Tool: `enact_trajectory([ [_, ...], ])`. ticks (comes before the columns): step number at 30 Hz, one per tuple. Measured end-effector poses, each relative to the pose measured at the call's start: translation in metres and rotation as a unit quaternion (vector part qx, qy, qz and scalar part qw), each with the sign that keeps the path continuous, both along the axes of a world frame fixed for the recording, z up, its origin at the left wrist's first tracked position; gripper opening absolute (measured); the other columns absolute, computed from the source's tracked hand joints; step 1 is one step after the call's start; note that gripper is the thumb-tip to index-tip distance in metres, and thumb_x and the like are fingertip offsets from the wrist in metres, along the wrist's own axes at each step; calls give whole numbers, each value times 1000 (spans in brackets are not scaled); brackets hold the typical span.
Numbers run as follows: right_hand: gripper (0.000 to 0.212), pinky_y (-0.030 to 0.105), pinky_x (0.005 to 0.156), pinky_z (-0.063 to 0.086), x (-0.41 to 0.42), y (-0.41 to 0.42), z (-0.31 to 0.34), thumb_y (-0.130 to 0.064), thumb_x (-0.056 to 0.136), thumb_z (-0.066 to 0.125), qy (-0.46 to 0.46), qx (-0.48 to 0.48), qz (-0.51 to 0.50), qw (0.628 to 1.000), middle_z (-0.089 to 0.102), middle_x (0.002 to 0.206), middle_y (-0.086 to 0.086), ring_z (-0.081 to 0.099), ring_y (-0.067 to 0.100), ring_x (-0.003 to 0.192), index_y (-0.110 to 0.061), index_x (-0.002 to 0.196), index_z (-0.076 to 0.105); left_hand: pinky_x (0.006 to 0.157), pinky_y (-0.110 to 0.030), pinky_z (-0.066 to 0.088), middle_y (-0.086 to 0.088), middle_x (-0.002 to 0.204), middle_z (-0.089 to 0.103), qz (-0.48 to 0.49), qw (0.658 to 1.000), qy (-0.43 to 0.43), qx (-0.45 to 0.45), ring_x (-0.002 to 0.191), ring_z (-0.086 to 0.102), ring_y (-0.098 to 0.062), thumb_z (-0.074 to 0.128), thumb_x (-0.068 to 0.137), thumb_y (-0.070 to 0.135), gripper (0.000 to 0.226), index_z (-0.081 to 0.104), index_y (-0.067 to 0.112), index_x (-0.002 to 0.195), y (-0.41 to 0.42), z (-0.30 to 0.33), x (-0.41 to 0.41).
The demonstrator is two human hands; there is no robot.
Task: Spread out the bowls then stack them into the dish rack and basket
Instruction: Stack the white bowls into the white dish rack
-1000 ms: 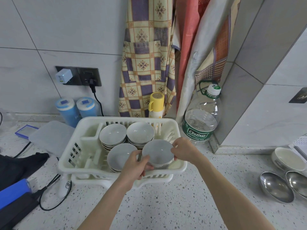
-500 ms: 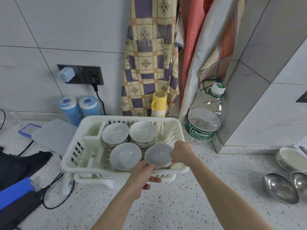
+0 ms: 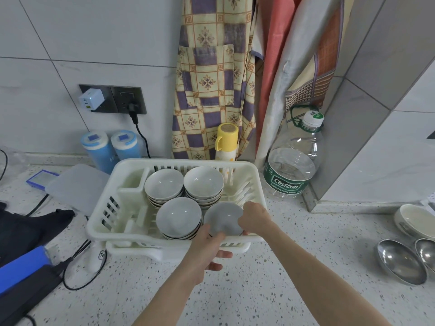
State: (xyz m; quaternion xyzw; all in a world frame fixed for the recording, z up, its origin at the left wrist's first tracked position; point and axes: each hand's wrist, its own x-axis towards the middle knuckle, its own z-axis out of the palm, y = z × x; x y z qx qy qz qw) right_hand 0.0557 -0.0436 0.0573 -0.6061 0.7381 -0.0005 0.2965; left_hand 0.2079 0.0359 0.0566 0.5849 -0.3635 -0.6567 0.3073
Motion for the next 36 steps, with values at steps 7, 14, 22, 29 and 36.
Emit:
enact_trajectory([
  [7, 17, 26, 61, 47, 5, 1, -7, -6, 88, 52, 102, -17, 27, 994, 58, 90, 5, 60, 22, 80, -7, 103, 61, 45, -23, 49, 5, 108, 53, -15, 1000, -11, 0, 73, 75, -10, 54, 96, 23, 36, 32, 38, 120, -2, 0, 1],
  [14, 26, 34, 81, 57, 9, 8, -8, -10, 94, 46, 152, -31, 57, 986, 61, 115, 12, 65, 26, 101, -5, 117, 57, 47, -25, 50, 2, 114, 53, -4, 1000, -9, 17, 78, 76, -17, 54, 94, 22, 46, 37, 31, 134, -4, 5, 9],
  [22, 29, 29, 64, 47, -6, 32, 13, -17, 96, 44, 9, -122, -18, 992, 68, 100, 9, 62, 26, 80, -10, 119, 60, 47, -22, 49, 4, 115, 63, 56, 998, -33, -20, 73, 74, -8, 55, 95, 24, 39, 48, 30, 133, 8, 14, 15],
  [29, 28, 26, 45, 47, -48, 74, 15, -23, 97, 50, -178, -219, -123, 952, 69, 62, 2, 57, 6, 46, -21, 121, 63, 44, -22, 42, 6, 92, 77, 103, 994, -10, -48, 61, 66, -7, 56, 96, 17, 19, 63, 27, 110, 26, 21, -7],
  [36, 27, 20, 36, 31, -138, 115, 3, -22, 94, 48, -288, -195, -214, 913, 72, 64, -10, 33, 6, 33, -26, 116, 63, 45, -20, 40, 5, 85, 77, 71, 996, -30, -46, 59, 64, -6, 53, 98, 15, 17, 67, 22, 104, 59, 12, -92],
])
